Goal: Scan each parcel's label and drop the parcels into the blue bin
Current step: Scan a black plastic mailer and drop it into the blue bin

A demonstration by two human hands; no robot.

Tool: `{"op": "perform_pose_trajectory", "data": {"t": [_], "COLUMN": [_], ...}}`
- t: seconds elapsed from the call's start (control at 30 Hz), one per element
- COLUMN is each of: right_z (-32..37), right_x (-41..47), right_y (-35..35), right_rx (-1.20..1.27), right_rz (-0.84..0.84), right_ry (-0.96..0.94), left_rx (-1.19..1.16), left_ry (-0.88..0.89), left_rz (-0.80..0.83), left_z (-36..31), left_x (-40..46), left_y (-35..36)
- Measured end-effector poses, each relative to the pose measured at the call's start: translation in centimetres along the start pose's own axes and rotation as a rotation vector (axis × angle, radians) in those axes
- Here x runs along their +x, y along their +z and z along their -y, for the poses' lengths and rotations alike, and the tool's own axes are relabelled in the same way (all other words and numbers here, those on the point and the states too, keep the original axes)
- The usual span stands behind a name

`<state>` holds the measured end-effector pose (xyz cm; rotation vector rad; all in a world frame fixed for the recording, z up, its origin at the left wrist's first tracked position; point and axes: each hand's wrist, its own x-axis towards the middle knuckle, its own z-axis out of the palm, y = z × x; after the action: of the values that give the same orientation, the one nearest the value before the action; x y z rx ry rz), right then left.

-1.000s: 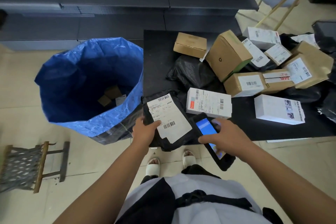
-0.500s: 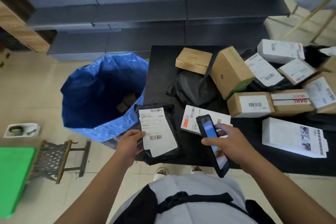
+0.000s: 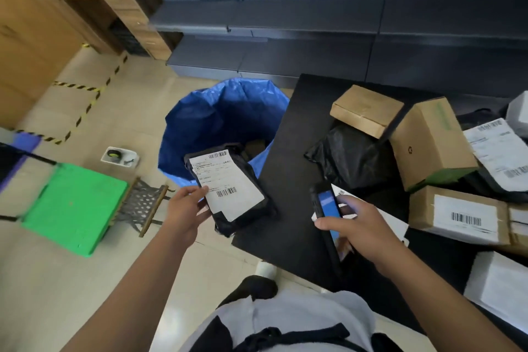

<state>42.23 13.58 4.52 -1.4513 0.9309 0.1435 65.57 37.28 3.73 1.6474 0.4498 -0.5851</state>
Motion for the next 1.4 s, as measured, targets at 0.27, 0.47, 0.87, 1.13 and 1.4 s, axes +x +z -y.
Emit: {"op": "perform_pose_trajectory", "data": {"t": [0.27, 0.47, 0.87, 1.13, 1.4], "right_z": [3.3, 6.0, 9.5, 9.1, 8.1], "right_x": [1.9, 3.1, 5.7, 3.8, 0.8], "right_y": [2.5, 5.1, 11.4, 11.9, 9.2], "right_rx": [-0.04, -0.031, 0.08, 0.051, 0.082], "right_rz": [-0.073, -0.201, -0.39, -0.452, -0.523], "right_ry": [-0.008, 0.011, 0.117, 0.146, 0.166], "left_rx": [0.015, 0.038, 0.025, 0.145, 0.391], "left_ry": [-0.027, -0.131, -0.267, -0.261, -0.119], "left_rz": [-0.025, 0.008, 0.156, 0.235, 0.446], "left_z": [-2.6, -5.5, -10.3, -9.0, -3.9], "left_x": [7.8, 15.7, 27.5, 27.3, 17.0], "left_y": [-1.7, -1.7, 1.0, 2.6, 5.8]}}
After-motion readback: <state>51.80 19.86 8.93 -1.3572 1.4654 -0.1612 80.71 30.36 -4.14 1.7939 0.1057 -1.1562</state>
